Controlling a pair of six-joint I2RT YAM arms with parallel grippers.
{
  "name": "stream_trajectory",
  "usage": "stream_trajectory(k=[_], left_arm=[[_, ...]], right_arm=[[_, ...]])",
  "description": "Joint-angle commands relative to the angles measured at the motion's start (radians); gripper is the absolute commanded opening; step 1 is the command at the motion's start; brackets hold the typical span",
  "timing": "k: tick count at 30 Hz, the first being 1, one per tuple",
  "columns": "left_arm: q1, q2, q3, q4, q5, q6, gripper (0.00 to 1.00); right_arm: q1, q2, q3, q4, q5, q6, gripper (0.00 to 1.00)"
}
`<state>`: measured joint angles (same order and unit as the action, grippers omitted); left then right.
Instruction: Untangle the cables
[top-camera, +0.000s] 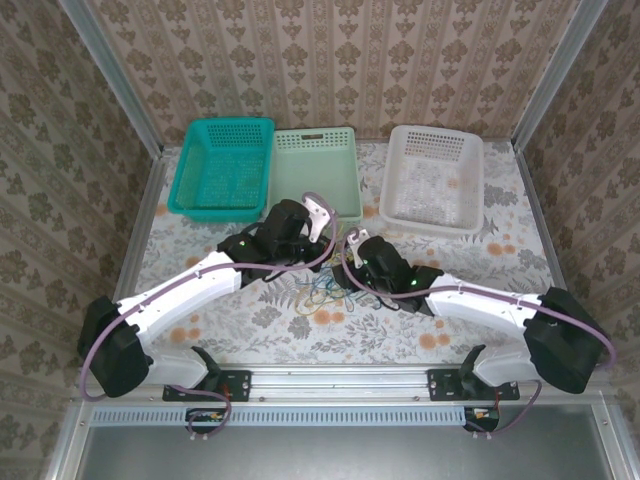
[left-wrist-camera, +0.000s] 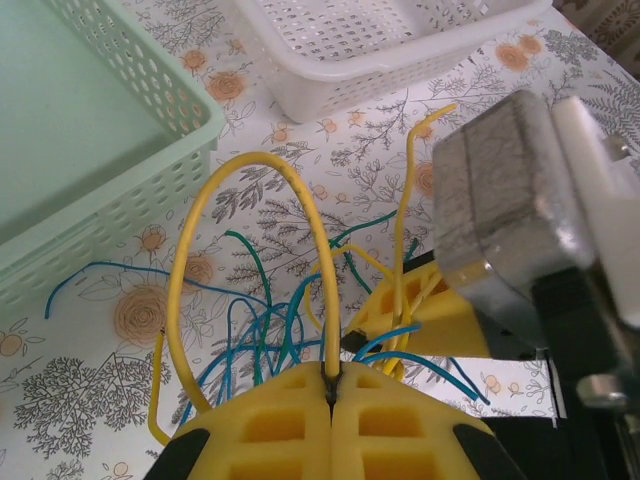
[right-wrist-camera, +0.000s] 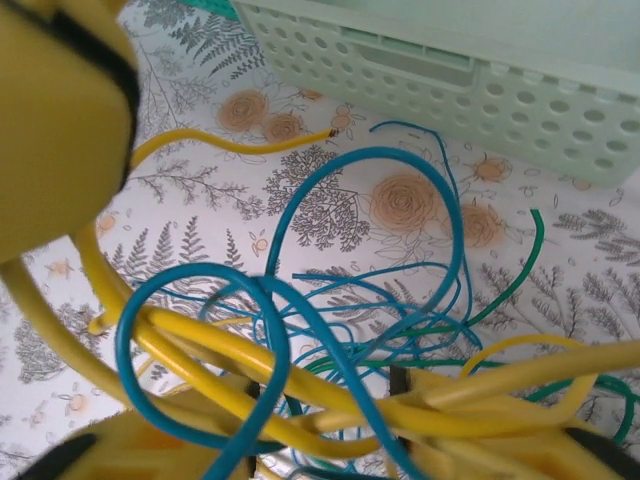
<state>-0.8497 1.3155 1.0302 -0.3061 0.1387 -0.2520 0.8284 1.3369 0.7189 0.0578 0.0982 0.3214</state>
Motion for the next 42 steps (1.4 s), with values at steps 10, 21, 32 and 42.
stream_trajectory(k=[10,21,32,42], left_arm=[[0.080,-0.073,0.011,-0.039,-0.030,-0.001,0.00],[0.124,-0.099,-0.027,-0.117,-0.128,0.015,0.00],[0.140,-0.159,-0.026,-0.140,-0.134,0.031,0.00],[0.140,-0.217,-0.043,-0.116,-0.134,0.037,0.00]], right_arm=[[-0.012,-0.198,-0.087,-0.027,0.068,0.008,0.08],[-0.135,-0.538,-0.158,-0.218,0.023,0.067,0.00],[-0.163,-0.585,-0.198,-0.292,-0.025,0.152,0.00],[-0.166,-0.275,-0.121,-0.343,0.001,0.206,0.07]])
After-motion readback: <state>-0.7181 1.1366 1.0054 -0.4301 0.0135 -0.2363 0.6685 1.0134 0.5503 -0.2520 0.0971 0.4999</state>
